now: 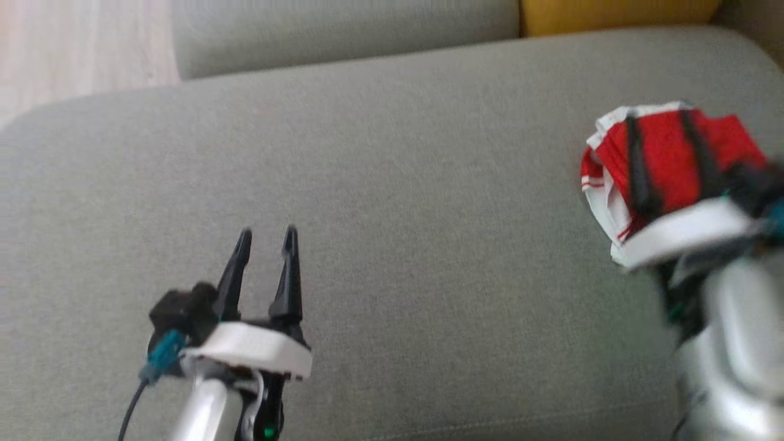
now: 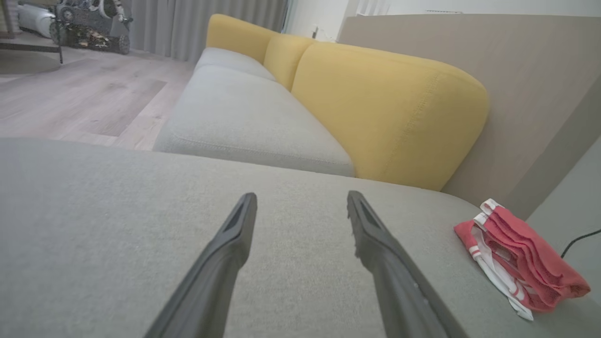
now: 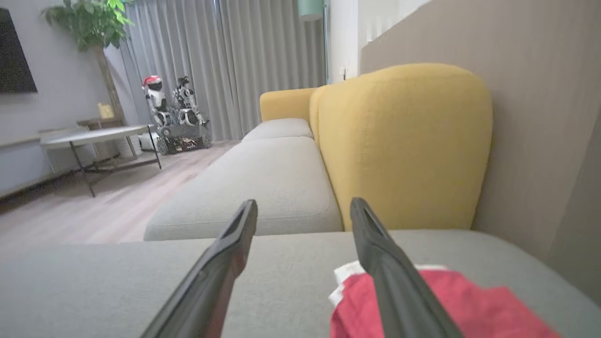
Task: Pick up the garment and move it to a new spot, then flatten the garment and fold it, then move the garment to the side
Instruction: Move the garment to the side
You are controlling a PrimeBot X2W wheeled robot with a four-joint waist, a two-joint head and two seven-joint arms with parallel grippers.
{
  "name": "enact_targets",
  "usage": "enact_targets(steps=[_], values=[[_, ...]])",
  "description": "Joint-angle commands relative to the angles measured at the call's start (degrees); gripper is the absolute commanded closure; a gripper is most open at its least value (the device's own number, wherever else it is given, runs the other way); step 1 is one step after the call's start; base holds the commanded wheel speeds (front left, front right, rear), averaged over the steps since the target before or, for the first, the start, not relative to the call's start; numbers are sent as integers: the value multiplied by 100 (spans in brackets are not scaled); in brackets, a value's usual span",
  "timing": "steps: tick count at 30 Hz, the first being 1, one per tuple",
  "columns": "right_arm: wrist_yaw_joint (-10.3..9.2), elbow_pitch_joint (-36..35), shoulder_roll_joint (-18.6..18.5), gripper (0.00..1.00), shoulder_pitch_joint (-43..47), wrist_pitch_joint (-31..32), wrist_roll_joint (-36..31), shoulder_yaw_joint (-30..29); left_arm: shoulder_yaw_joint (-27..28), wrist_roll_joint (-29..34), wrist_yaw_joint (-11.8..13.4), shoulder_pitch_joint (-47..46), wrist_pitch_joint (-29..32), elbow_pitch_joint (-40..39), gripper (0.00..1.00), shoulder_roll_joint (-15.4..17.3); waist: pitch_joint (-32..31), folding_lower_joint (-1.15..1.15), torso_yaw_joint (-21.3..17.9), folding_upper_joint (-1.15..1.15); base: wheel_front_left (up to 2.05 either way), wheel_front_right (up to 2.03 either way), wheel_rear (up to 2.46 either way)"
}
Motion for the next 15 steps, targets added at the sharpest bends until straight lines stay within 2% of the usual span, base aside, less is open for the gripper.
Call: enact_targets(steps=[1, 3, 6, 10, 15], values=[[-5, -260, 276, 0, 193, -173, -83, 18, 216, -81, 58, 2, -32, -181, 0, 16, -282, 0, 105, 0, 0, 0, 0], [-5, -341, 515, 0, 582, -407, -258, -55, 211, -99, 88, 171, -32, -174, 0, 16, -410, 0, 124, 0, 0, 0, 0], [-5, -413, 671, 0, 1091, -726, -617, -17, 192, -89, 115, 384, -32, -177, 0, 16, -514, 0, 162, 0, 0, 0, 0], [-5, -454, 751, 0, 1589, -981, -940, -67, 184, 114, 175, 596, -32, -161, 0, 16, -593, 0, 199, 0, 0, 0, 0], [-5, -433, 762, 0, 1873, -1110, -805, -87, 238, 255, 271, 746, -32, -310, 0, 16, -621, 0, 220, 0, 0, 0, 0]])
